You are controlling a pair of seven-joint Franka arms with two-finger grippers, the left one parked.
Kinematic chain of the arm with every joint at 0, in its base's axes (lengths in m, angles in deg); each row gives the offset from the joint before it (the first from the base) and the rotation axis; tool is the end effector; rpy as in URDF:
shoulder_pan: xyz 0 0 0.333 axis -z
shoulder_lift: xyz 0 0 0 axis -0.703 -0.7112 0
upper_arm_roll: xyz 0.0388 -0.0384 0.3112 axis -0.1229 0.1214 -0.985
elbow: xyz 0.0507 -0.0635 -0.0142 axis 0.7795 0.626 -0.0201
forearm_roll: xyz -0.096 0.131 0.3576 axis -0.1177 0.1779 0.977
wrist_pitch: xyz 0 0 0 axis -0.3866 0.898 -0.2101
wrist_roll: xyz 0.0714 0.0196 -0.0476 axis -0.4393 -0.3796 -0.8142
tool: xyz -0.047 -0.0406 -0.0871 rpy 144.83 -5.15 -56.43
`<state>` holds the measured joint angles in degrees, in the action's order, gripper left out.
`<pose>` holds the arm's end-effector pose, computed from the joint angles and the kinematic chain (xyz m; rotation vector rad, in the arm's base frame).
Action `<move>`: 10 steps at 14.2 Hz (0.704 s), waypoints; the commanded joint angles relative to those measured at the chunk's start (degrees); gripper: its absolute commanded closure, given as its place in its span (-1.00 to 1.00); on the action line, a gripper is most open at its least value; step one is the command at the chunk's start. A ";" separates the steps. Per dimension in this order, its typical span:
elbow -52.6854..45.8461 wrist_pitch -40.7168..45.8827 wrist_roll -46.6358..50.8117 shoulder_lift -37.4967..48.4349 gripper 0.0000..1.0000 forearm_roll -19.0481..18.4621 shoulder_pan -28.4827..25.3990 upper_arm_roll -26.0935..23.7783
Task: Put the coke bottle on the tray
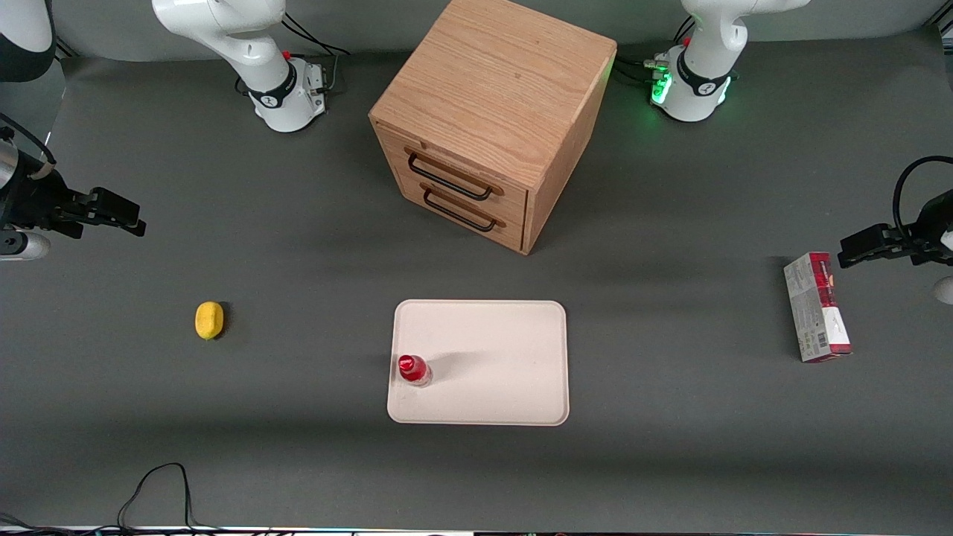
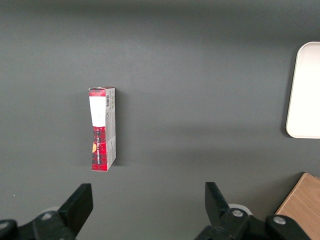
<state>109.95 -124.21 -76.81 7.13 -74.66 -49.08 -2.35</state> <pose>0.5666 0.0020 0.6127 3.1363 -0.0211 -0.0597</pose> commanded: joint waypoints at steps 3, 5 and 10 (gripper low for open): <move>1.05 -0.61 0.18 1.14 -1.00 0.38 0.20 -0.01; 1.23 -0.52 0.27 1.23 -1.00 0.38 0.11 1.04; 1.32 -0.43 0.63 1.23 -1.00 0.29 0.11 1.13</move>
